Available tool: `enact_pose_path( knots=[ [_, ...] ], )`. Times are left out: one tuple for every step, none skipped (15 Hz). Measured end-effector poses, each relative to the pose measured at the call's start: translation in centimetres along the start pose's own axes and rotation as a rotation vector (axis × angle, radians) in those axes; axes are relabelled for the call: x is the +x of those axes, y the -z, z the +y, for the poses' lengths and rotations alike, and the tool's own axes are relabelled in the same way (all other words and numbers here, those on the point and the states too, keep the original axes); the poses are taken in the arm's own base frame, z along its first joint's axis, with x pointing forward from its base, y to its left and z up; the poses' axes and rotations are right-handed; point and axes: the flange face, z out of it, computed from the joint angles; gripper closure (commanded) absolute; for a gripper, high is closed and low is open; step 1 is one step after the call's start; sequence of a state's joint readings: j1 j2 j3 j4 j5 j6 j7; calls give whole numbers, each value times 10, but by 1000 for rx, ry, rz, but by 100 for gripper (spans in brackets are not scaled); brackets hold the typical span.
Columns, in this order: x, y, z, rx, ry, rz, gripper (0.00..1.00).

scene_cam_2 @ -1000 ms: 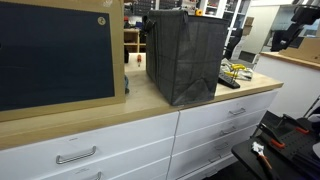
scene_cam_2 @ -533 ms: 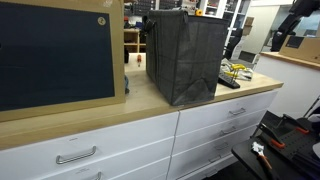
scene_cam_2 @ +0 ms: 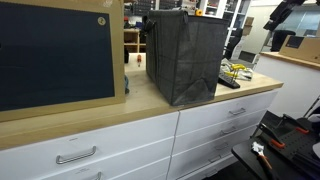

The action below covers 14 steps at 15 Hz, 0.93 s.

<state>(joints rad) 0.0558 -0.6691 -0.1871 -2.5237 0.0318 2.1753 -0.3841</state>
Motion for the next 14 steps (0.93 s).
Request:
enact_pose_path(
  knots=[
    [6, 3, 1, 1, -2, 12, 0],
    [12, 5, 2, 2, -5, 23, 0],
    [17, 7, 3, 3, -9, 33, 0],
    [23, 9, 5, 2, -14, 43, 0],
    [28, 10, 7, 0, -17, 51, 0],
    [34, 11, 9, -1, -20, 60, 0],
    [39, 12, 10, -2, -22, 67, 0],
    [45, 12, 12, -2, -23, 74, 0],
    [52, 13, 12, -1, -24, 80, 0],
    [58, 13, 13, 1, -25, 85, 0],
    [65, 13, 14, 4, -28, 89, 0],
    [73, 13, 15, 6, -30, 94, 0],
    [80, 13, 16, 10, -34, 100, 0],
    [88, 13, 16, 14, -37, 106, 0]
  ],
)
